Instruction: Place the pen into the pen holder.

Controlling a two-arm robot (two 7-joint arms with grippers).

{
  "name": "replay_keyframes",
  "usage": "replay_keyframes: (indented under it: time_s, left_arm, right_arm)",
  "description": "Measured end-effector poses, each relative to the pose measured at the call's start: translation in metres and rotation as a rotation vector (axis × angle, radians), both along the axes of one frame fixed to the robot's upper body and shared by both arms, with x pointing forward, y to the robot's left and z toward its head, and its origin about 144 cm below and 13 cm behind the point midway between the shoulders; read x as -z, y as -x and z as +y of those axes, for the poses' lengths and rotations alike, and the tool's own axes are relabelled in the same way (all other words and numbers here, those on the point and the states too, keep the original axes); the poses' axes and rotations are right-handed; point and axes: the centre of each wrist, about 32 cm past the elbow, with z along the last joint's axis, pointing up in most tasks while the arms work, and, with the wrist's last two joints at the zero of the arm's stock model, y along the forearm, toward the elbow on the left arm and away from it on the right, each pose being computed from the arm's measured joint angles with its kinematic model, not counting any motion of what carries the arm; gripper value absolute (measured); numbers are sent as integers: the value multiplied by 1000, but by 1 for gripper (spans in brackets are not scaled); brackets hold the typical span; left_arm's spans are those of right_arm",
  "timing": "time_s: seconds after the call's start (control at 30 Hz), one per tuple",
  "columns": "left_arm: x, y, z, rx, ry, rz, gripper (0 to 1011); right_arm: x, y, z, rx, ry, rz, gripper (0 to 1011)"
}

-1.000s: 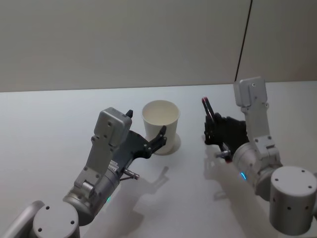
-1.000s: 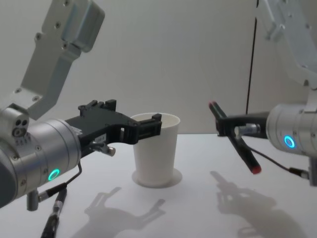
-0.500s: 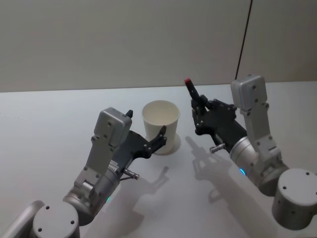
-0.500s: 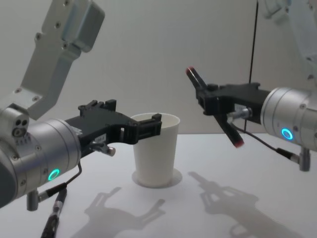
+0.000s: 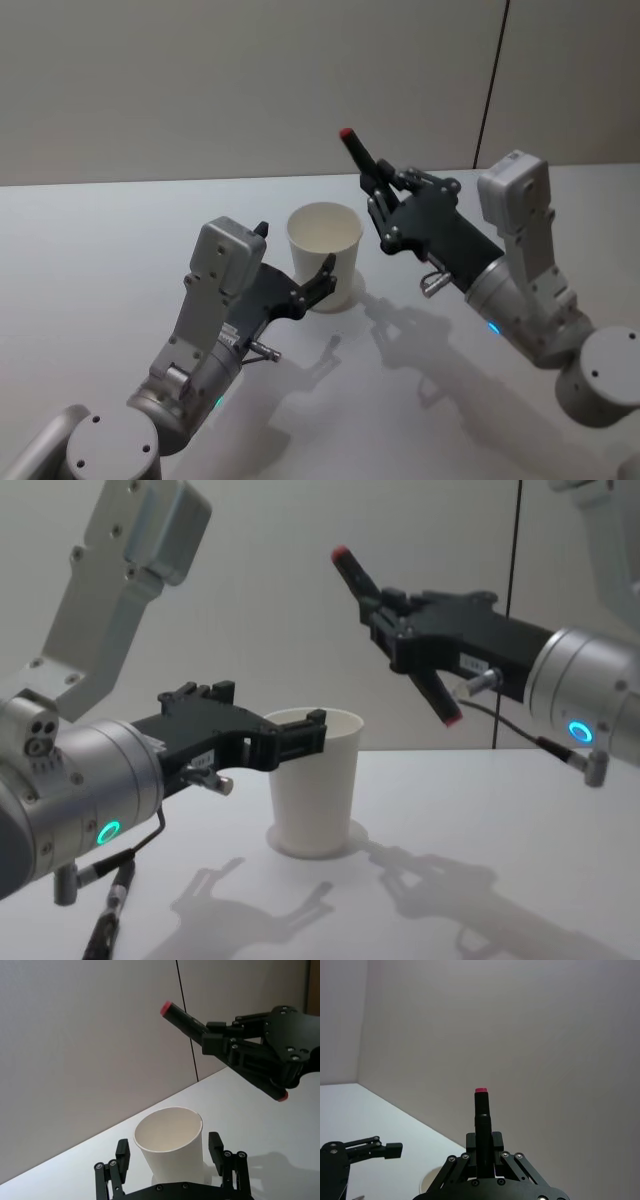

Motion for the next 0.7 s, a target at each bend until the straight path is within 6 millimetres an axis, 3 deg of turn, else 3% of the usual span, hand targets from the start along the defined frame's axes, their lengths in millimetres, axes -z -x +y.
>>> replay_keyframes:
  time_s: [0.7]
  left_arm:
    - [0, 0, 0, 0, 0, 0, 1004]
  right_arm:
    - [-9, -56, -12, -92, 13, -206, 171]
